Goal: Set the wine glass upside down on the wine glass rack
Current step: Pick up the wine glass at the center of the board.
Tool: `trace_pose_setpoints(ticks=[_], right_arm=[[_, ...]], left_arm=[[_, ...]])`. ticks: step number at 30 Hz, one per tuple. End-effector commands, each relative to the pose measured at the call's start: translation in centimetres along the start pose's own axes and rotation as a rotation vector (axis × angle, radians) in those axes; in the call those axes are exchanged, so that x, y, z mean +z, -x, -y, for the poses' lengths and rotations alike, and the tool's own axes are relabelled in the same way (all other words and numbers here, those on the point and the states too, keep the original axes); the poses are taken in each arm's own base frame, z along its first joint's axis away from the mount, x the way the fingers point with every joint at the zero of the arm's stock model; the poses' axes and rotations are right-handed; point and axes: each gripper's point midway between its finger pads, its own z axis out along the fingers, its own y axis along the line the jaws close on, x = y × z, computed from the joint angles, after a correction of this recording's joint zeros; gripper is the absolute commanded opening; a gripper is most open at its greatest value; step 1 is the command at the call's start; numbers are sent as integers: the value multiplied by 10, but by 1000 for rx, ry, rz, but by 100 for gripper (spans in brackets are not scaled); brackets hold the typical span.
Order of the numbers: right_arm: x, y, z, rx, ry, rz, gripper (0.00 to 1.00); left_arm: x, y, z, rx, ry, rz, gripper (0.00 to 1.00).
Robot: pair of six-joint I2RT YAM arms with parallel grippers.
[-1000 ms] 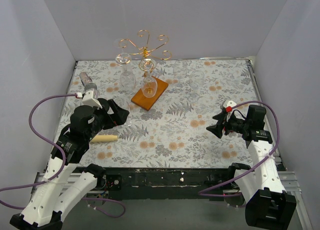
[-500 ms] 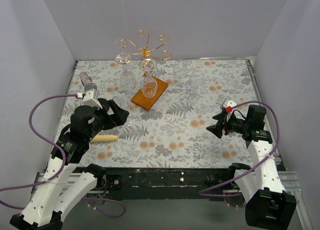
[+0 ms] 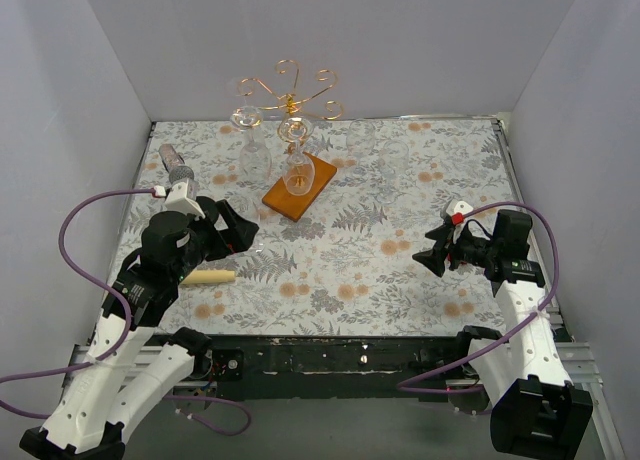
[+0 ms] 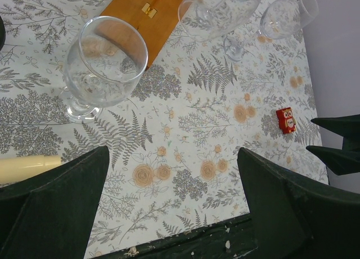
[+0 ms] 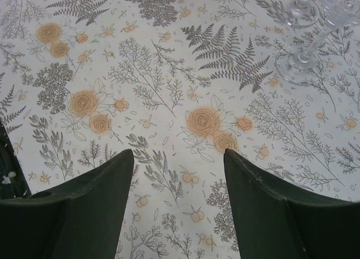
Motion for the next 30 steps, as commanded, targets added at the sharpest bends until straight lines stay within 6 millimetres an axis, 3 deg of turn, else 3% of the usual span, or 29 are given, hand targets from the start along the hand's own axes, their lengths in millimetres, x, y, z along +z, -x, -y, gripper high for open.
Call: trace_pose_setpoints(ticks=[1,30], right_arm=[[0,4,1,-36,4,26,73],[1,3,1,-32,9,24,73]], left_arm=[[-3,4,4,1,-16,9,98],[-1,6,3,3,-19,35,98]])
